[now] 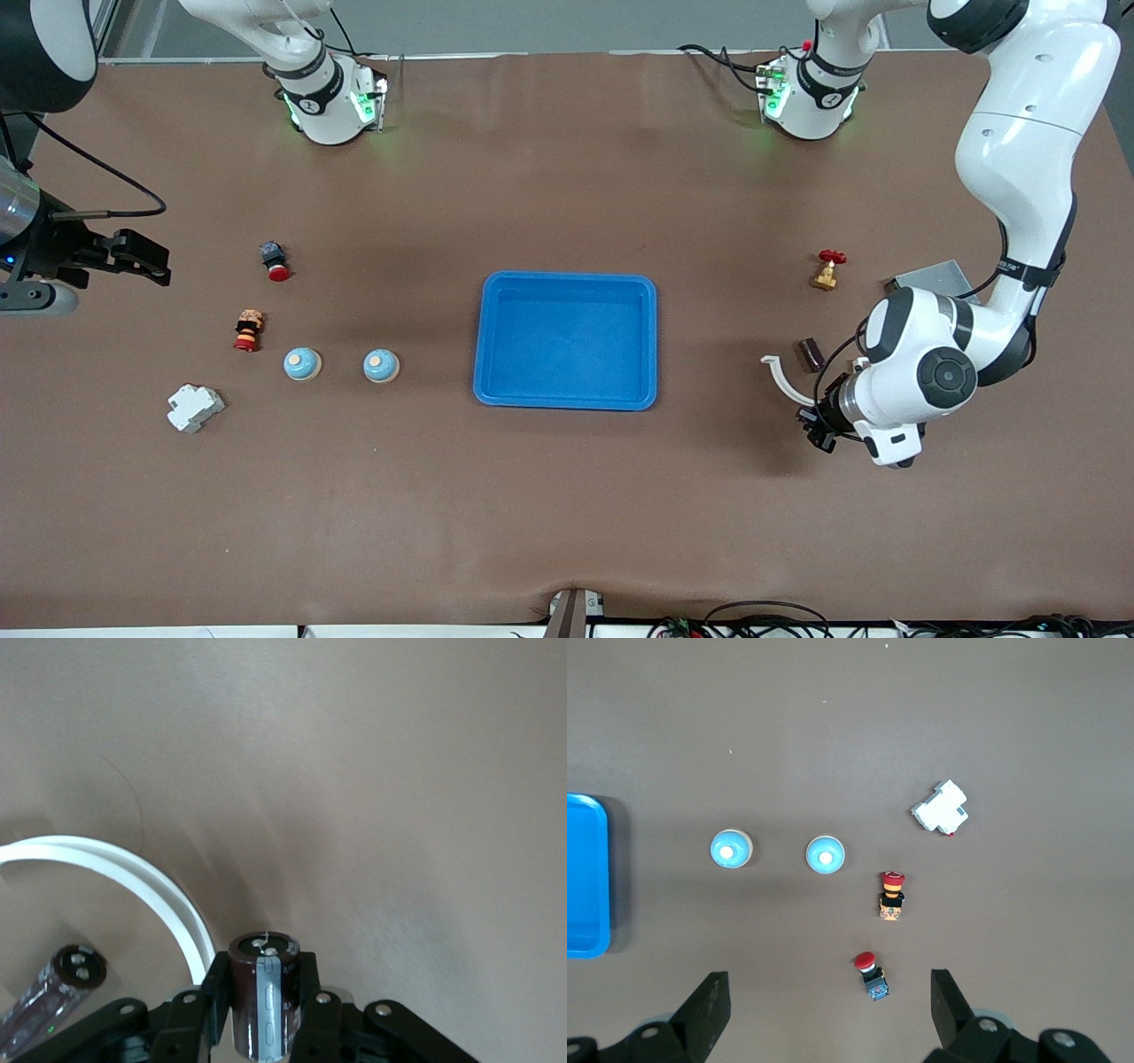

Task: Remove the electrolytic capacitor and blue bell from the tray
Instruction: 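Lower the capacitor inside the arch, open the left gripper and retract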

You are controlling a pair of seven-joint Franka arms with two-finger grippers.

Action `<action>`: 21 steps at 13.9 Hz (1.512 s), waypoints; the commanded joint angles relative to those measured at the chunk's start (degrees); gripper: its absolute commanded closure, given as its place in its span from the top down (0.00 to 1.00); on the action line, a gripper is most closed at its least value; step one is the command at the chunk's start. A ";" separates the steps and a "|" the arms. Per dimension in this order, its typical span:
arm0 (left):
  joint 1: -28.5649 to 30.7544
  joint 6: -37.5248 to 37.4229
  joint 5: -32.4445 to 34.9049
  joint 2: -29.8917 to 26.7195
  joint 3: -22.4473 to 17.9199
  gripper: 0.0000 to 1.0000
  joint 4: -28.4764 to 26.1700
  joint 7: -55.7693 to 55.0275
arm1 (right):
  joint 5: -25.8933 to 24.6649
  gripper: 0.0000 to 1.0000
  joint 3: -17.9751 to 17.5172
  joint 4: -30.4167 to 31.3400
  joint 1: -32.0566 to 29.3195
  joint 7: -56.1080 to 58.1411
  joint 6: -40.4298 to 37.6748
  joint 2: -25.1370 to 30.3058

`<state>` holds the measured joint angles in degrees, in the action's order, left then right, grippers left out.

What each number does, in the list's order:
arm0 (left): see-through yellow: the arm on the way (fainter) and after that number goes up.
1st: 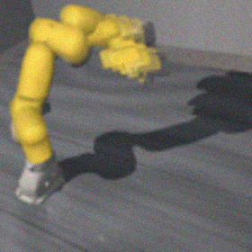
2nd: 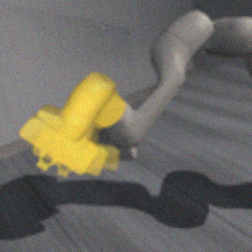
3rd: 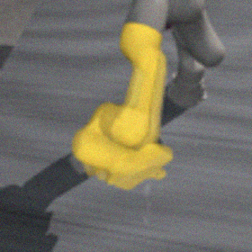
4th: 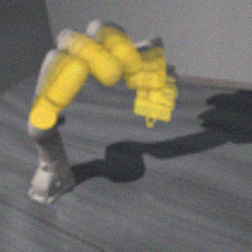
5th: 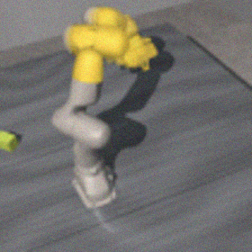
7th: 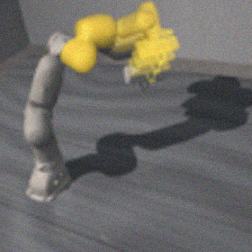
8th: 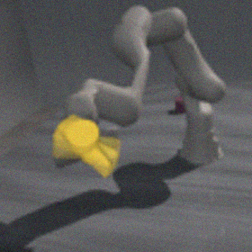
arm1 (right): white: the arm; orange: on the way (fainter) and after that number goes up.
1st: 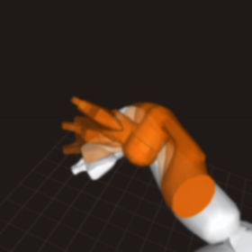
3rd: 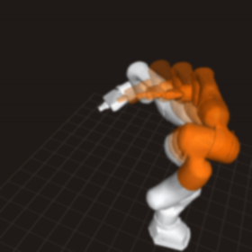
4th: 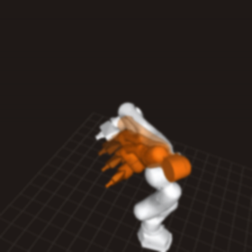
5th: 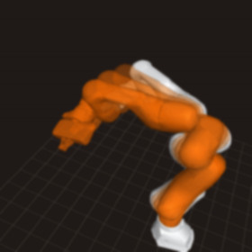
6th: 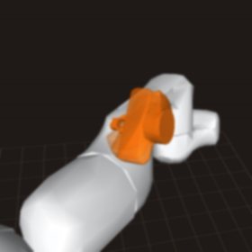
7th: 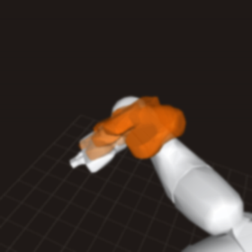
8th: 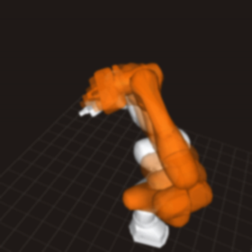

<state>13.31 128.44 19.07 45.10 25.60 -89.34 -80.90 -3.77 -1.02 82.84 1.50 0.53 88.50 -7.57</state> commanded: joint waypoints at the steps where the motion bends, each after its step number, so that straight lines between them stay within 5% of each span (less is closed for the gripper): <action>1: 0.22 0.58 1.14 0.60 -1.34 0.00 0.39 -1.11 | -0.18 1.00 -2.93 -1.28 -2.99 0.53 -1.31 0.53; 7: -0.13 0.58 1.05 1.47 -1.79 0.00 0.48 -2.16 | -0.09 1.00 -5.91 -5.67 -6.25 -0.18 -7.29 1.23; 18: -0.48 2.08 1.05 2.71 -2.05 0.00 1.18 -5.06 | -0.01 1.00 -5.48 -2.60 -6.34 0.00 -8.26 4.49; 19: -0.48 2.08 1.05 2.80 -2.05 0.05 1.27 -4.89 | -0.01 1.00 -5.48 -1.81 -6.43 0.00 -7.82 5.10; 21: -0.39 2.08 1.05 2.80 -2.05 0.48 1.45 -4.54 | -0.01 1.00 -5.48 -1.45 -6.43 0.00 -7.91 5.63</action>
<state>13.18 130.17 19.07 47.12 23.70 -89.17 -84.80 -3.75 -5.57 78.81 -3.56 0.52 80.09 -4.61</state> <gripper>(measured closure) 0.656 0.000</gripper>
